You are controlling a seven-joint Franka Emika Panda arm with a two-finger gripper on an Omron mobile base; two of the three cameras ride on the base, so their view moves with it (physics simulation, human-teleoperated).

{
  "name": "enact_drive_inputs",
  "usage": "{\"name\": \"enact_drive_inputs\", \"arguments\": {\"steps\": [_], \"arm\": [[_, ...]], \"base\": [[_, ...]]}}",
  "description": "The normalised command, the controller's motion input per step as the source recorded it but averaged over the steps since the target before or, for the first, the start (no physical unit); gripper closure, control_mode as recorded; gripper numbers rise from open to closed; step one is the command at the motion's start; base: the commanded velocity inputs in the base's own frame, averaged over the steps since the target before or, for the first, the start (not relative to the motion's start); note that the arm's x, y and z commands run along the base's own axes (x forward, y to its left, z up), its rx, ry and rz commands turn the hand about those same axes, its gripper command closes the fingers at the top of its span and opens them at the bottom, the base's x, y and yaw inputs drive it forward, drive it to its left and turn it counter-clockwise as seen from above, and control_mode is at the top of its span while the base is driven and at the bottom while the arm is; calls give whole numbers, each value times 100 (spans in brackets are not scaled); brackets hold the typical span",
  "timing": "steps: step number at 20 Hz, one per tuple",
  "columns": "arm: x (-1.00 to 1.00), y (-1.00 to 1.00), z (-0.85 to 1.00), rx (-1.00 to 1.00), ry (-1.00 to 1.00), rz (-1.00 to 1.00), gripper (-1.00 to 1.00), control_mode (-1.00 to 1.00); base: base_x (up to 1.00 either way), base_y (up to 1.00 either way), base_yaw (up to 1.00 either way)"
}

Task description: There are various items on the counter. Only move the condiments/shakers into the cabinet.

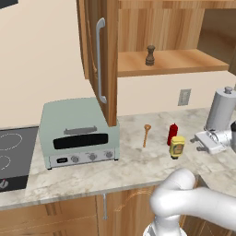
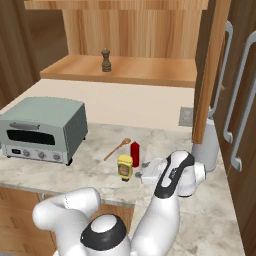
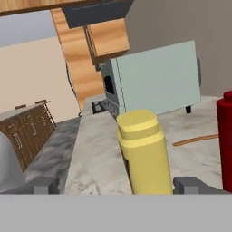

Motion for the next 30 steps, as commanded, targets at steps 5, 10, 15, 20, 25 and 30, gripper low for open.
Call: {"name": "enact_drive_inputs", "arguments": {"steps": [5, 10, 15, 20, 25, 30], "arm": [[2, 15, 0, -4, 0, -2, -100, -100], [0, 20, -1, -5, 0, 0, -100, -100], [0, 6, -1, -2, 0, -3, -100, -100], [6, 8, 0, -2, 0, -5, -100, -100], [13, 17, -1, -1, 2, -1, -100, -100], [10, 16, -2, -1, 3, 0, -100, -100]], "base": [[0, 0, 0], [0, 0, 0], [0, 0, 0], [0, 0, 0], [0, 0, 0], [0, 0, 0]]}}
